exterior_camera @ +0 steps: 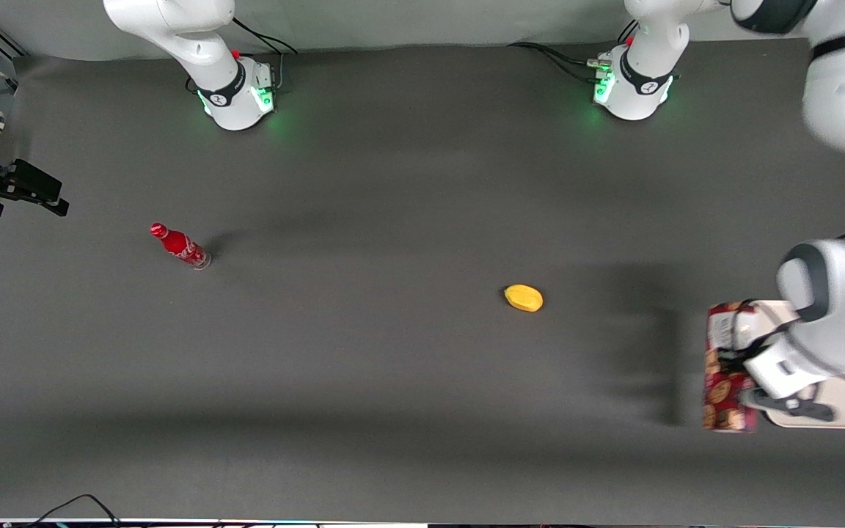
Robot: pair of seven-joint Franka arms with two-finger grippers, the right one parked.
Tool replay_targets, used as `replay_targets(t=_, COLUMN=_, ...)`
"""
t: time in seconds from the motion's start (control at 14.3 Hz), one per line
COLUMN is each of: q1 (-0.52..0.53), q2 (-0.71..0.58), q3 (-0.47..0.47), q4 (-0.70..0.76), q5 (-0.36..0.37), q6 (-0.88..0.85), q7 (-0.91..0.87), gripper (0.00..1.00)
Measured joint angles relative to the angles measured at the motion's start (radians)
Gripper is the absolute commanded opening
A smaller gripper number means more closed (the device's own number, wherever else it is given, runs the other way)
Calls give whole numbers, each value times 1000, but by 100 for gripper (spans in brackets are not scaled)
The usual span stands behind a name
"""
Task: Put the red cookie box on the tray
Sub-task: 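Lift the held box and carry it over the white tray, then lower the box onto the tray and open the left gripper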
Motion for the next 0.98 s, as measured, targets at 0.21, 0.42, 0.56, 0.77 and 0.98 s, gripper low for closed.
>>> replay_targets(t=0.21, q1=35, q2=-148, q3=59, q4=23, q5=8, q6=-191, q7=1, gripper=0)
replay_targets(t=0.42, q1=92, q2=-197, q3=152, q4=19, q5=25, q6=-213, q7=75, gripper=0)
replay_targets(t=0.56, q1=129, q2=-182, q3=214, q4=5, q5=23, q6=-173, q7=148, gripper=0)
replay_targets(t=0.77, q1=200, q2=-103, q3=269, q4=-4, q5=-9, q6=-13, q7=258, gripper=0)
replay_targets(t=0.98, q1=260, q2=37, q3=274, q4=76, q5=-73, q6=70, q7=338, gripper=0)
